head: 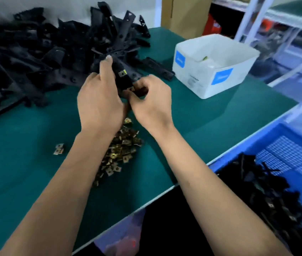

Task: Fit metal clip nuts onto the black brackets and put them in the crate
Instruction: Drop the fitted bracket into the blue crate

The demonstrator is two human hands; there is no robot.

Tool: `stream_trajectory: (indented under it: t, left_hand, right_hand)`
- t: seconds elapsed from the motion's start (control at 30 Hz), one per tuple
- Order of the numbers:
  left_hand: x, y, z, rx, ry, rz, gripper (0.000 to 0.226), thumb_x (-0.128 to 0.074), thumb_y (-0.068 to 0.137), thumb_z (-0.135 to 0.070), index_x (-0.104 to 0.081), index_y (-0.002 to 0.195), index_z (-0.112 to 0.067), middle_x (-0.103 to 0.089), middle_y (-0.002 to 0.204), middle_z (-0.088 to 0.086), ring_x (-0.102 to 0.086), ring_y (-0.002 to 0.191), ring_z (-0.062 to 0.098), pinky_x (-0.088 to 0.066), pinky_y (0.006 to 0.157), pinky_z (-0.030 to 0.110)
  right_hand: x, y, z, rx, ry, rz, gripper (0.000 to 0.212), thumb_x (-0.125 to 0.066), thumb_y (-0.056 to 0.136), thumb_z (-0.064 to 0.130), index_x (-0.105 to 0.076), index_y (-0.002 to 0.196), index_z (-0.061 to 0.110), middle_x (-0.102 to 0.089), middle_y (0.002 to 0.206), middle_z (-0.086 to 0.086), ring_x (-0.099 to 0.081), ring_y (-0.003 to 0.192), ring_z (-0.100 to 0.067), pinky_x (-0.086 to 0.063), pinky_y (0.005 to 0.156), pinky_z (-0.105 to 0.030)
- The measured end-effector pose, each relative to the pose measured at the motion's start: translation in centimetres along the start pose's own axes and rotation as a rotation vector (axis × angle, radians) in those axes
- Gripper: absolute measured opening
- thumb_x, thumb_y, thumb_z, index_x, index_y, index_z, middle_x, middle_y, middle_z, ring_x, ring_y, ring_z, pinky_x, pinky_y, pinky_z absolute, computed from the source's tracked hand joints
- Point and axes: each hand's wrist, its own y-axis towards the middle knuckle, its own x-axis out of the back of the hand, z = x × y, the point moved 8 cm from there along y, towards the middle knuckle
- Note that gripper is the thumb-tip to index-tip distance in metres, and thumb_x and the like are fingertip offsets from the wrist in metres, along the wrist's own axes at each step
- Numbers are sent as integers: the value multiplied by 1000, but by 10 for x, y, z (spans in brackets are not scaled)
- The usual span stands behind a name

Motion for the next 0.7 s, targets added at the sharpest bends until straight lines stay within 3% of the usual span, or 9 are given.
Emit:
stream_trajectory:
  t: [0.1,0.2,0.33,0.43,0.57,0.63,0.7]
  left_hand:
    - [-18,1,-81,-184,-48,26,83,-81,71,-8,-47,145,0,-66,98,22,-60,93,41,-46,74,43]
    - [-36,-6,-161,-352,-119,79,86,-76,70,-6,-43,149,0,-66,103,22,-57,100,42,-47,83,46]
    - [-71,-46,-277,-630,-151,226,85,-69,76,-9,-36,154,-6,-68,118,11,-53,113,36,-45,91,46]
    - [-105,-99,-342,-843,-227,378,91,-76,79,-20,-31,158,-12,-61,132,3,-48,125,28,-43,97,41]
    - [-165,-169,-364,-993,-316,719,103,-86,76,-24,-27,160,-19,-37,156,2,-34,142,23,-40,110,40]
    - [-192,-198,-356,-980,-295,840,100,-86,78,-27,-28,160,-18,-31,160,4,-30,146,25,-38,113,41]
    - [-214,-220,-346,-943,-275,936,89,-83,82,-29,-35,156,-15,-31,159,6,-30,145,27,-38,115,42]
  right_hand:
    - [64,4,-41,-128,5,-9,30,-78,83,16,-57,63,19,-58,61,6,-54,62,-16,-47,68,-38]
    - [140,-4,-76,-200,70,-114,11,-77,82,25,-69,88,20,-73,80,1,-68,75,-17,-56,80,-39]
    - [239,-36,-123,-236,264,-345,26,-70,80,16,-64,105,20,-74,97,-12,-66,83,-17,-55,82,-38]
    - [291,-74,-169,-363,414,-474,24,-64,84,5,-64,106,15,-71,95,-14,-64,80,-21,-53,70,-30]
    - [321,-147,-249,-726,544,-630,23,-60,89,-10,-72,92,10,-75,79,-11,-70,69,-23,-57,65,-33]
    - [324,-187,-292,-977,605,-724,18,-59,93,-7,-68,104,4,-74,75,-11,-72,65,-23,-58,70,-39]
    - [317,-220,-324,-1182,776,-782,23,-53,102,5,-63,121,-3,-72,99,-18,-72,90,-28,-56,90,-48]
